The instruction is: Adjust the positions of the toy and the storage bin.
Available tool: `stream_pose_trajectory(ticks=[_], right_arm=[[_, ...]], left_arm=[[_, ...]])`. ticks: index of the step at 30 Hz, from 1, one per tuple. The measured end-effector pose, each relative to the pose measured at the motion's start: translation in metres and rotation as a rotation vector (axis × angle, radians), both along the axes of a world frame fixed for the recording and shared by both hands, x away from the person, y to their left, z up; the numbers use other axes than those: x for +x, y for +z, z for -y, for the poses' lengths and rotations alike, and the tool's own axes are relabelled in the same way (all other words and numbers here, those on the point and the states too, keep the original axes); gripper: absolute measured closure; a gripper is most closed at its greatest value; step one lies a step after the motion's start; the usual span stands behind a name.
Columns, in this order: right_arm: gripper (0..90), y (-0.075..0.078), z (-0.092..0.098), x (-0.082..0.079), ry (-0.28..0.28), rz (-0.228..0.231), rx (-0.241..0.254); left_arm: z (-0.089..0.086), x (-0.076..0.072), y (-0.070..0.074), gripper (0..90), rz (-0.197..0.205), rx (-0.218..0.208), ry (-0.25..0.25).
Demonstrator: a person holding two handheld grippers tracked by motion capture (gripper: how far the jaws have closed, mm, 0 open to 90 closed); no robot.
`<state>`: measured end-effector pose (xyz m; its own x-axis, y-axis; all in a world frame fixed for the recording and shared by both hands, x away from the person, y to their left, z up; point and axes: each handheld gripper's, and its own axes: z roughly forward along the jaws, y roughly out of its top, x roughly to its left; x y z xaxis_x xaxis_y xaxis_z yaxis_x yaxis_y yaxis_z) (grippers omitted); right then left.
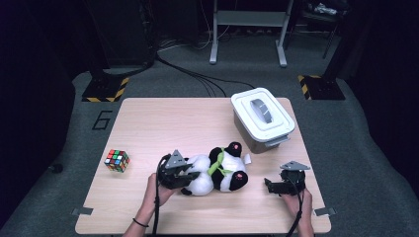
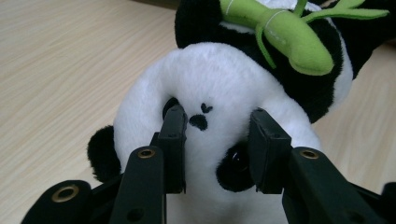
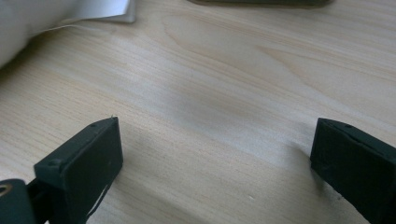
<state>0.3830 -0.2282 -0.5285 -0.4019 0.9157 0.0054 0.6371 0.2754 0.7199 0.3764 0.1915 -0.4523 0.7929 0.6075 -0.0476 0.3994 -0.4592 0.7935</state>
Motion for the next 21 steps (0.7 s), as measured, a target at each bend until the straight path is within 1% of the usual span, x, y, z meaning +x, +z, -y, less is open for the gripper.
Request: stream_pose_trajectory(ticks=[1, 2, 3, 4, 5, 6, 7, 8, 9, 11, 12, 13, 14, 15, 16, 17, 18, 21], right_arm=[[1.6, 0.0, 0.0, 0.0, 0.0, 0.0, 0.0], [1.6, 0.0, 0.0, 0.0, -0.002, -0.001, 0.002], [1.5, 0.0, 0.0, 0.0, 0.0, 0.001, 0.001], [1.5, 0.0, 0.0, 0.0, 0.0, 0.0, 0.001], [1.5, 0.0, 0.0, 0.0, 0.0, 0.0, 0.001], [1.6, 0.0, 0.0, 0.0, 0.0, 0.0, 0.001], [1.6, 0.0, 0.0, 0.0, 0.0, 0.001, 0.0], [1.6, 0.0, 0.0, 0.0, -0.002, -0.001, 0.002], [1.6, 0.0, 0.0, 0.0, -0.001, 0.001, 0.0], [1.6, 0.0, 0.0, 0.0, -0.001, 0.001, 0.001], [1.6, 0.0, 0.0, 0.0, -0.001, 0.0, 0.001], [1.6, 0.0, 0.0, 0.0, -0.001, 0.001, 0.001], [1.6, 0.0, 0.0, 0.0, -0.001, 0.001, 0.001], [1.6, 0.0, 0.0, 0.0, -0.001, 0.001, 0.0], [1.6, 0.0, 0.0, 0.0, -0.001, 0.001, 0.001], [1.6, 0.0, 0.0, 0.0, -0.001, 0.001, 0.001], [1.6, 0.0, 0.0, 0.0, -0.001, 0.001, 0.001], [1.6, 0.0, 0.0, 0.0, -0.002, 0.0, 0.002]], left_arm=[[0.0, 0.0, 0.0, 62.5, 0.0, 0.0, 0.0], [-0.007, 0.001, 0.0, 62.5, -0.007, -0.006, 0.0], [-0.014, 0.001, 0.001, 62.2, -0.008, 0.001, -0.003], [-0.026, 0.002, 0.002, 61.7, -0.026, -0.008, 0.002], [-0.026, 0.002, 0.002, 60.9, -0.026, -0.008, 0.002], [-0.03, 0.002, 0.002, 60.9, -0.028, -0.01, 0.009], [-0.032, 0.0, 0.001, 60.1, -0.024, -0.023, 0.02], [-0.032, -0.002, 0.001, 59.1, -0.03, -0.022, 0.021], [-0.031, -0.003, 0.001, 56.4, -0.036, -0.03, 0.029], [-0.029, -0.006, 0.003, 52.5, -0.022, -0.015, 0.041], [-0.027, -0.007, 0.004, 48.0, -0.029, -0.03, 0.061], [-0.025, -0.008, 0.005, 41.1, -0.034, -0.035, 0.077], [-0.023, -0.009, 0.007, 41.1, -0.031, -0.031, 0.092], [-0.022, -0.009, 0.009, 37.8, -0.026, -0.033, 0.099], [-0.021, -0.01, 0.012, 35.5, -0.028, -0.045, 0.105], [-0.019, -0.01, 0.016, 32.7, -0.02, -0.046, 0.117], [-0.016, -0.01, 0.018, 27.4, -0.012, -0.056, 0.133], [-0.006, -0.008, 0.027, 15.4, -0.016, -0.064, 0.136]])
